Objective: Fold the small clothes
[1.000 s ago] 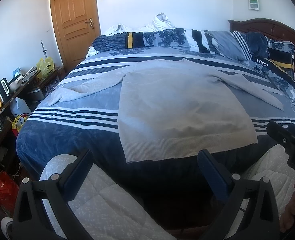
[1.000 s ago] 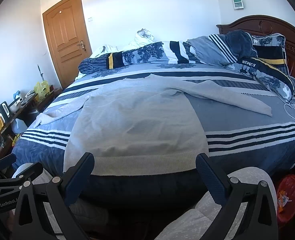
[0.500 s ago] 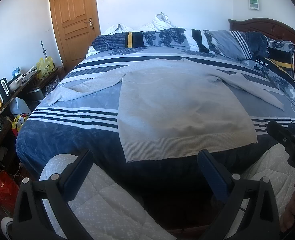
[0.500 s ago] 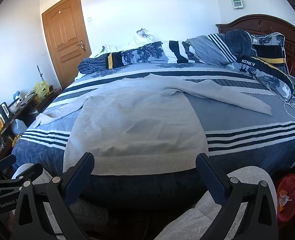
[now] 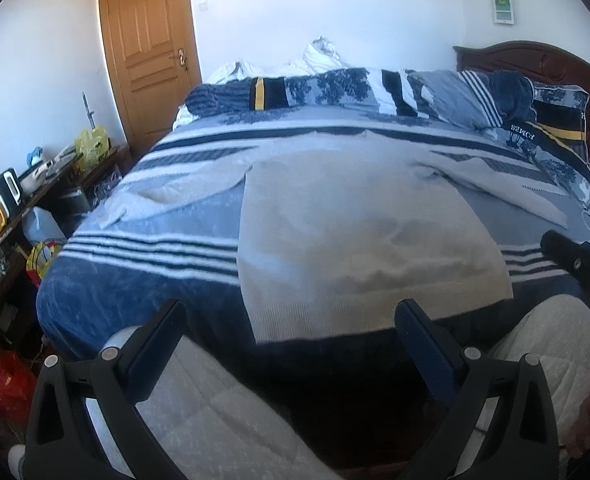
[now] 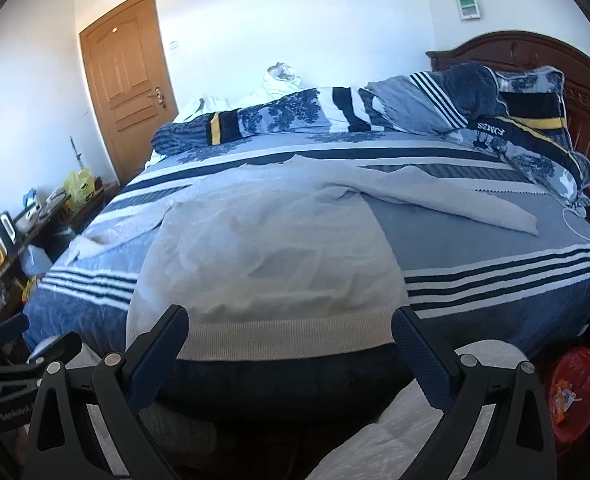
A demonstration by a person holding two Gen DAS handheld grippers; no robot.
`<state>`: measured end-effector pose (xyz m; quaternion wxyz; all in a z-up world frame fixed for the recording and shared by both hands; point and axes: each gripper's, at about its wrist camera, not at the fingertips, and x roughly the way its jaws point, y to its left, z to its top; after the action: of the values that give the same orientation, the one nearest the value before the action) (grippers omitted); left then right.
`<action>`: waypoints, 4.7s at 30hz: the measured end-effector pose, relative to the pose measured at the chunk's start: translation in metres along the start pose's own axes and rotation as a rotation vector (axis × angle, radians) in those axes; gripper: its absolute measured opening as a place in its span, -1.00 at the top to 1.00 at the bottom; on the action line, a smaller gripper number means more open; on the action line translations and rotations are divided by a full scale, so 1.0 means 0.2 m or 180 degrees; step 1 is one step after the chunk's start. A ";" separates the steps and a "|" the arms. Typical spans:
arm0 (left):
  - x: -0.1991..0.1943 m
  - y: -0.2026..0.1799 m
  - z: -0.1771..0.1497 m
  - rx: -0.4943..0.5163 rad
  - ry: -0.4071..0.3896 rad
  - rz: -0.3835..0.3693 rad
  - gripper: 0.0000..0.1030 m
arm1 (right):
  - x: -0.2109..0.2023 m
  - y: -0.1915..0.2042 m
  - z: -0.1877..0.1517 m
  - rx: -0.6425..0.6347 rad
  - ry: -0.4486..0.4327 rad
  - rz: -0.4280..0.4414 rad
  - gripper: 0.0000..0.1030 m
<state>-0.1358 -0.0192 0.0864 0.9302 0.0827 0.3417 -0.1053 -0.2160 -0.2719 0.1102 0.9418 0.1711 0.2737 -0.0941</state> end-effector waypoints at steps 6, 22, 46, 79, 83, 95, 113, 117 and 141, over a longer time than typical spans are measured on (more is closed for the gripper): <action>0.04 -0.08 0.15 0.0156 -0.0028 -0.0031 -1.00 | 0.04 -0.05 0.13 0.0202 0.0020 0.0111 -0.99; 0.52 -0.42 0.52 0.0357 0.0305 -0.0066 -1.00 | 0.45 -0.52 0.43 0.0679 0.0288 -0.0088 -0.81; 1.15 -1.37 0.74 0.0650 0.0749 -0.0872 -1.00 | 1.11 -2.27 0.31 0.3540 0.0397 -0.0441 -0.32; 1.16 0.15 0.42 -0.0872 0.1073 -0.0159 -1.00 | 1.20 0.15 0.12 -0.0563 0.1190 0.0766 0.46; 1.19 0.19 0.41 -0.1062 0.1081 -0.0418 -1.00 | 1.07 0.03 0.16 -0.0289 0.1047 0.0995 -0.42; 1.30 -0.41 0.70 -0.0211 0.0981 -0.1129 -1.00 | 1.25 -0.68 0.33 0.1490 0.0984 0.0493 -0.35; 1.43 -0.74 0.58 -0.0260 0.1353 -0.1154 0.86 | 1.40 -0.98 0.21 0.2081 0.0743 0.0991 -0.16; 1.20 -0.44 0.65 -0.0818 0.0952 -0.1284 0.88 | 1.46 -0.98 0.18 0.2169 0.0821 0.1164 -0.16; 0.95 -0.02 0.54 -0.0749 0.0959 -0.1053 -0.26 | 1.55 -0.94 0.41 0.2116 0.1008 0.0925 -0.17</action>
<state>0.0711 -0.0736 0.0442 0.8421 -0.0685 0.4953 -0.2021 0.0314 -0.5017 -0.0460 0.7847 0.5160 0.3431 -0.0158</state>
